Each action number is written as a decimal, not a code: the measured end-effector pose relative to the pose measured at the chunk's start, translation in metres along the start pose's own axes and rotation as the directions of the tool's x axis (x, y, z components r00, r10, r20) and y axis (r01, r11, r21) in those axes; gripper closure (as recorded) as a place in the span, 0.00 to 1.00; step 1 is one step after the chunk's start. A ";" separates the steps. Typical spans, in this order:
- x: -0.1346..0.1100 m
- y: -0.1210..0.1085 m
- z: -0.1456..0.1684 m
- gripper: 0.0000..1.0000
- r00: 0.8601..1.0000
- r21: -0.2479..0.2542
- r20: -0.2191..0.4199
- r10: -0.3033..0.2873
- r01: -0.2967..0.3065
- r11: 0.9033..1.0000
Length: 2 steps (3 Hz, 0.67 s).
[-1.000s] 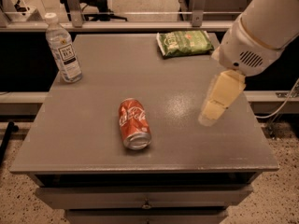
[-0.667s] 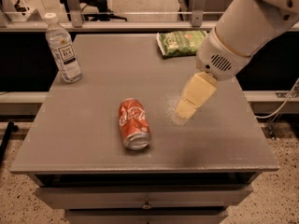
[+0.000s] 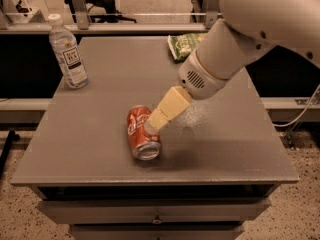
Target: Move coke can near green jalapeno chip bag
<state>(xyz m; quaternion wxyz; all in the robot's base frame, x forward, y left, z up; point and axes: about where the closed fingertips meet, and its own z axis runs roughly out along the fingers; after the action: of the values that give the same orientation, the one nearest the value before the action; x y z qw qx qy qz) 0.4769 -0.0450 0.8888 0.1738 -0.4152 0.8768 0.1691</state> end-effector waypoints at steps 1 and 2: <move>-0.006 0.010 0.023 0.00 0.997 0.020 0.011 0.080 -0.080 0.997; -0.016 0.028 0.046 0.00 0.990 0.031 -0.017 0.140 -0.139 0.990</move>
Offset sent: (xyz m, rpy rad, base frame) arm -0.0063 0.0664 -0.0415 -0.0149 0.0924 -0.1827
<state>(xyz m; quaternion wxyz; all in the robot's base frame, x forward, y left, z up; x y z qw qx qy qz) 0.4720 0.0024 0.8600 0.1593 -0.3519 0.9078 0.1637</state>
